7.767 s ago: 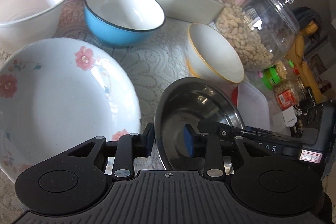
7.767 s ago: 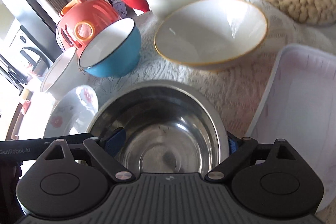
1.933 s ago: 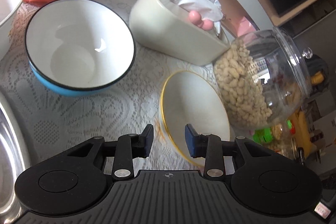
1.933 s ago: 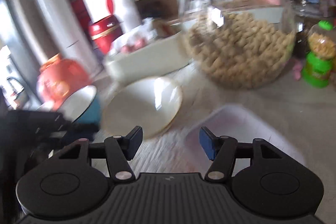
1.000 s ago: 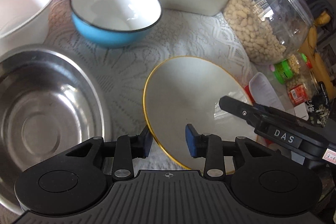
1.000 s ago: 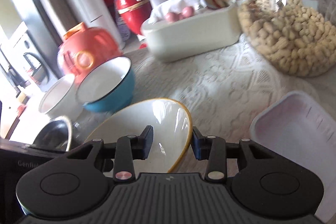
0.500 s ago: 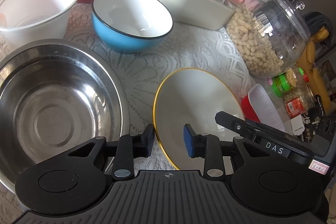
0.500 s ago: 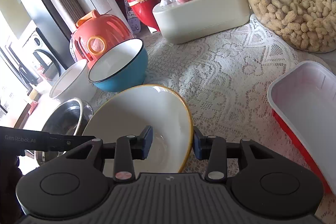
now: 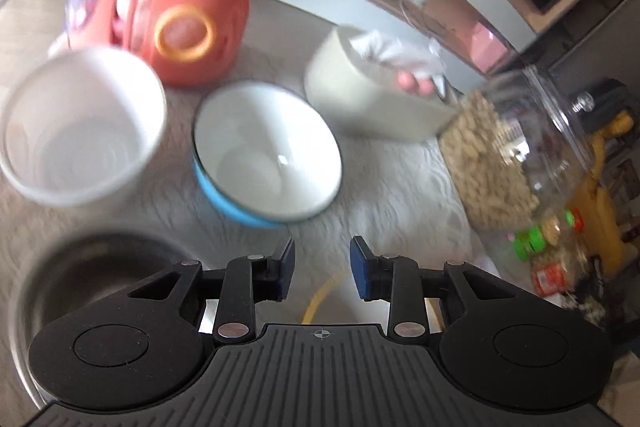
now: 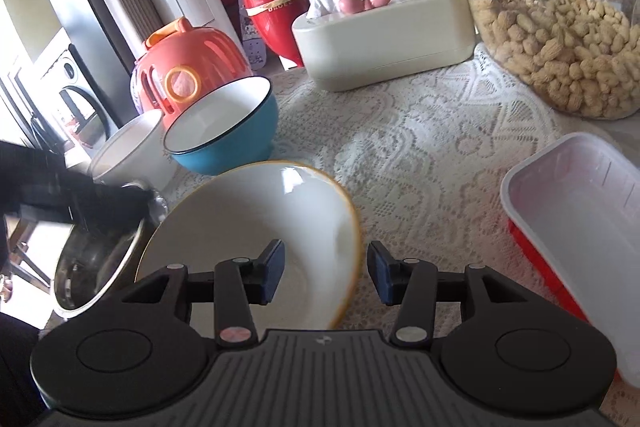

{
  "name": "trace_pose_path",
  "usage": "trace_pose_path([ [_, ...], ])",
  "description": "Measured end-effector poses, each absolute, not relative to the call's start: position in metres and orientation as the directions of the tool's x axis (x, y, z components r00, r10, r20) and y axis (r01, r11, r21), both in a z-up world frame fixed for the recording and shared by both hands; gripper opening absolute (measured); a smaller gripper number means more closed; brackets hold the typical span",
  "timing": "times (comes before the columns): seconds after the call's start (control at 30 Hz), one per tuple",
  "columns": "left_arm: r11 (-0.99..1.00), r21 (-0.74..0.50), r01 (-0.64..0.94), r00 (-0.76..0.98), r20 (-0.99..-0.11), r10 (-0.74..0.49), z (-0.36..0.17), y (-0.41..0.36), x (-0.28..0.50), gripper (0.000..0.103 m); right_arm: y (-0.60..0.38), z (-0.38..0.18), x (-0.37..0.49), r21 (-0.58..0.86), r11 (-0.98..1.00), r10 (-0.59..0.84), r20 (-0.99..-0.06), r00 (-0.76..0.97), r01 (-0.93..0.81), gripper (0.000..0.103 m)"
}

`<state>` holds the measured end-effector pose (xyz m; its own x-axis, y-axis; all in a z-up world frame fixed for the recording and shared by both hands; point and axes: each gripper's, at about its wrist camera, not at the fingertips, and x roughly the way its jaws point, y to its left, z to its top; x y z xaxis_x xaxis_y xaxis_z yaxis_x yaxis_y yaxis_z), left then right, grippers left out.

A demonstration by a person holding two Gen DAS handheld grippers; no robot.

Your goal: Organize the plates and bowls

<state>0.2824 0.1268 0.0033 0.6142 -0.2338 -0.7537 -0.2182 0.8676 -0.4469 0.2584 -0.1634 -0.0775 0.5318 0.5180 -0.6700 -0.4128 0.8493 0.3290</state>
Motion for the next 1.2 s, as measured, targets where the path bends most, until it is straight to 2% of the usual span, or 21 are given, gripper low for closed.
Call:
trace_pose_path([
  [0.1,0.933,-0.297,-0.203,0.621,-0.776,-0.112,0.026,0.137,0.327,0.034,-0.166,-0.075,0.260,0.314,0.874,0.478,-0.689,0.546,-0.369,0.047],
  [0.2,0.964,-0.152,-0.218,0.609,-0.793,0.012,0.024,0.149,0.349,0.034,-0.171,-0.055,0.262,0.303,0.888,0.454,-0.695,0.557,-0.346,0.047],
  [0.33,0.947,-0.266,-0.178,0.600,-0.793,-0.110,-0.002,0.171,0.353,0.034,-0.156,-0.012,0.286,0.190,0.925,0.357,-0.736,0.575,-0.330,0.048],
  [0.43,0.953,-0.236,-0.190,0.595,-0.800,-0.079,-0.014,0.176,0.359,0.034,-0.125,0.001,0.318,0.144,0.919,0.336,-0.771,0.541,-0.366,0.053],
  [0.5,0.958,-0.206,-0.199,0.608,-0.792,-0.044,-0.019,0.178,0.364,0.034,-0.101,-0.001,0.340,0.162,0.912,0.346,-0.798,0.494,-0.377,0.058],
  [0.67,0.959,-0.214,-0.186,0.596,-0.801,-0.063,-0.034,0.179,0.372,0.034,-0.050,-0.021,0.386,0.225,0.918,0.349,-0.850,0.394,-0.327,0.063],
  [0.8,0.964,-0.196,-0.182,0.574,-0.817,-0.058,-0.040,0.171,0.375,0.030,-0.039,-0.046,0.407,0.304,0.915,0.382,-0.864,0.328,-0.264,0.064],
  [0.87,0.968,-0.170,-0.183,0.566,-0.823,-0.038,-0.042,0.167,0.375,0.030,-0.039,-0.056,0.414,0.366,0.903,0.420,-0.863,0.280,-0.225,0.057],
  [0.93,0.971,-0.155,-0.185,0.557,-0.830,-0.027,-0.045,0.165,0.375,0.030,-0.037,-0.063,0.417,0.425,0.883,0.464,-0.855,0.232,-0.201,0.043],
  [1.0,0.970,-0.154,-0.189,0.543,-0.839,-0.028,-0.049,0.164,0.376,0.030,-0.032,-0.066,0.416,0.451,0.868,0.489,-0.849,0.201,-0.206,0.038],
  [1.17,0.944,-0.239,-0.230,0.528,-0.845,-0.085,-0.048,0.173,0.371,0.031,-0.022,-0.059,0.404,0.488,0.834,0.536,-0.828,0.165,-0.259,0.035],
  [1.2,0.940,-0.254,-0.228,0.523,-0.846,-0.102,-0.047,0.174,0.369,0.031,-0.020,-0.053,0.401,0.461,0.844,0.516,-0.836,0.186,-0.274,0.035],
])
